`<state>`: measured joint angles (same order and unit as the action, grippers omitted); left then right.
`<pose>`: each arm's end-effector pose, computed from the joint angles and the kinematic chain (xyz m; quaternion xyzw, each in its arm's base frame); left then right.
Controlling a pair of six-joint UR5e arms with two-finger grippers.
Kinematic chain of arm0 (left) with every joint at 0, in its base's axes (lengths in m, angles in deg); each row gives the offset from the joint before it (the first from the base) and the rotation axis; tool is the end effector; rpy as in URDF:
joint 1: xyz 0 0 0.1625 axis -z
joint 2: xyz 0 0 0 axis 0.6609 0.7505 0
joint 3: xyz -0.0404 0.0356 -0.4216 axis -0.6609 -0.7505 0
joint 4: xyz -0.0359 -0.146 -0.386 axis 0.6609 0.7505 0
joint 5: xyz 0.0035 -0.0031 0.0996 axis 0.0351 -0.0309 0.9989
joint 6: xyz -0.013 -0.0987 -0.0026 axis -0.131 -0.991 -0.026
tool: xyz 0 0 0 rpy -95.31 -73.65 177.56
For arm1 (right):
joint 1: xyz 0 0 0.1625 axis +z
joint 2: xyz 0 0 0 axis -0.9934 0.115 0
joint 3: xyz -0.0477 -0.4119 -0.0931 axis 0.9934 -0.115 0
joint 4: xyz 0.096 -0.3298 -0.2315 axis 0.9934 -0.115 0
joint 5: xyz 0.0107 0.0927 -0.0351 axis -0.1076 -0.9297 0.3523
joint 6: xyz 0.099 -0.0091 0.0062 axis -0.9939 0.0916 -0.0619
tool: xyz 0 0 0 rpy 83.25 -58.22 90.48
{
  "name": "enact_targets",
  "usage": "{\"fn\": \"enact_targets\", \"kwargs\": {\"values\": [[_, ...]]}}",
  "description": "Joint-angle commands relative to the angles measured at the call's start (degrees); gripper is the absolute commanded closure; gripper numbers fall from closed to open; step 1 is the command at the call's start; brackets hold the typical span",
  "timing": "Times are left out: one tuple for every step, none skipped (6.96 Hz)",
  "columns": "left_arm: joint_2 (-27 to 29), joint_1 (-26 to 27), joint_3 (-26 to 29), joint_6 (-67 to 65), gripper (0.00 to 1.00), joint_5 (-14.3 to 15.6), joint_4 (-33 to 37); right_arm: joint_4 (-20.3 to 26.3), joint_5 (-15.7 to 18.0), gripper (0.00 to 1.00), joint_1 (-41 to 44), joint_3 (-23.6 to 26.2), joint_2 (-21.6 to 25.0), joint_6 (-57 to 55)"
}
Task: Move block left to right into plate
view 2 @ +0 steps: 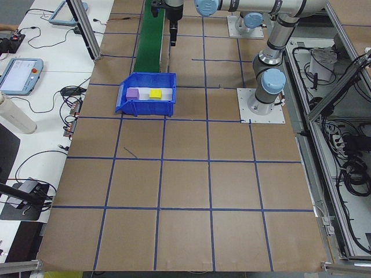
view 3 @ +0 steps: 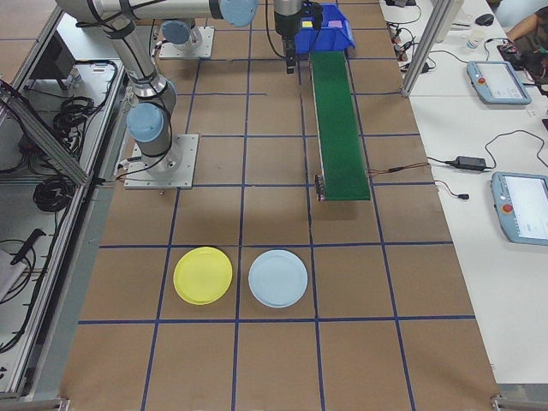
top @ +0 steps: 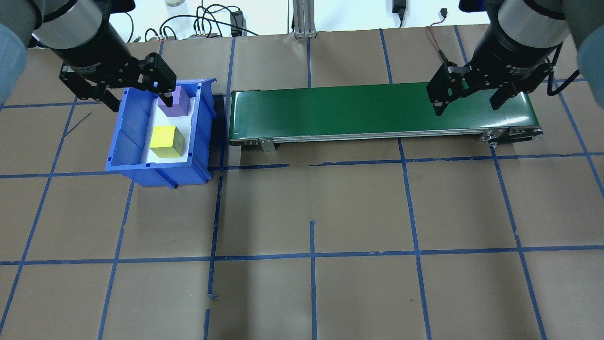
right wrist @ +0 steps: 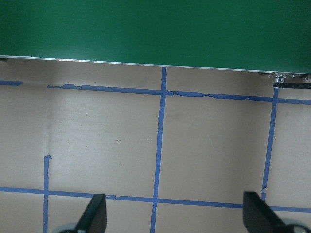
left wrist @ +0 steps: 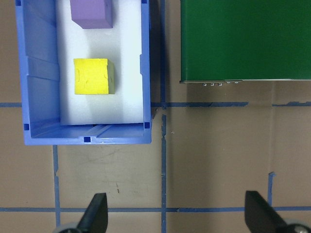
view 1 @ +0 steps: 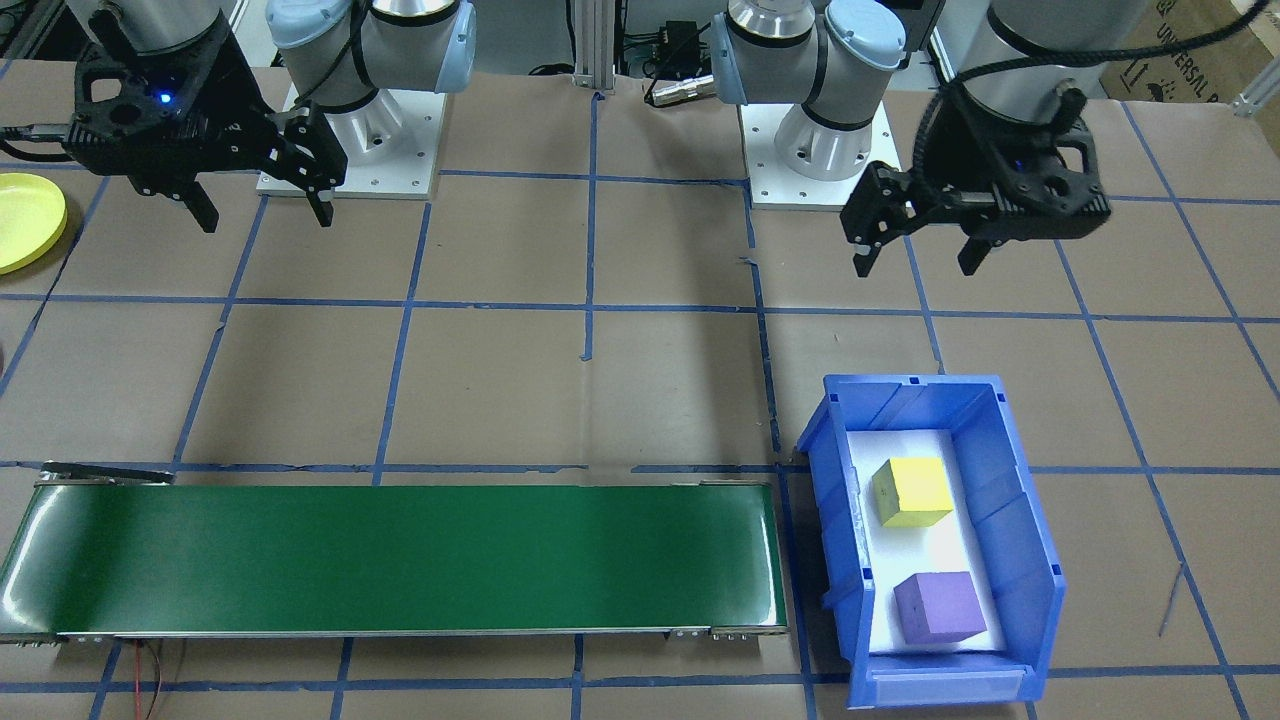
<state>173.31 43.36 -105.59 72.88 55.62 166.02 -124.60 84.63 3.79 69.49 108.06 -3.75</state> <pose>-0.0876 -0.5105 0.5012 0.0338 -0.9992 0.0211 0.0032 0.1133 -0.4640 0.5092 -0.0385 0.9986 -0.0342 0.0108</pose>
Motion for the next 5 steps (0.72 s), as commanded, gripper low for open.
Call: {"fn": "enact_targets", "kwargs": {"values": [[8.1, -3.6, 2.1, 1.9, 0.0, -0.1, -5.4, -0.1, 0.0, 0.0, 0.0, 0.1, 0.0, 0.0], [13.3, -4.1, 4.0, 4.0, 0.0, -0.1, -11.3, -0.1, 0.1, 0.0, -0.1, 0.1, 0.0, 0.0], [18.6, -4.7, 5.6, 6.8, 0.0, -0.1, -14.1, -0.2, 0.0, 0.0, -0.1, 0.1, 0.0, 0.1], [22.0, -4.8, 7.3, 7.9, 0.0, 0.0, -17.8, -0.2, 0.1, 0.0, 0.0, 0.1, 0.0, 0.1], [27.0, -4.8, 8.9, 7.9, 0.0, 0.2, -20.2, -0.2, 0.1, 0.0, -0.1, 0.1, 0.0, 0.0]]}}
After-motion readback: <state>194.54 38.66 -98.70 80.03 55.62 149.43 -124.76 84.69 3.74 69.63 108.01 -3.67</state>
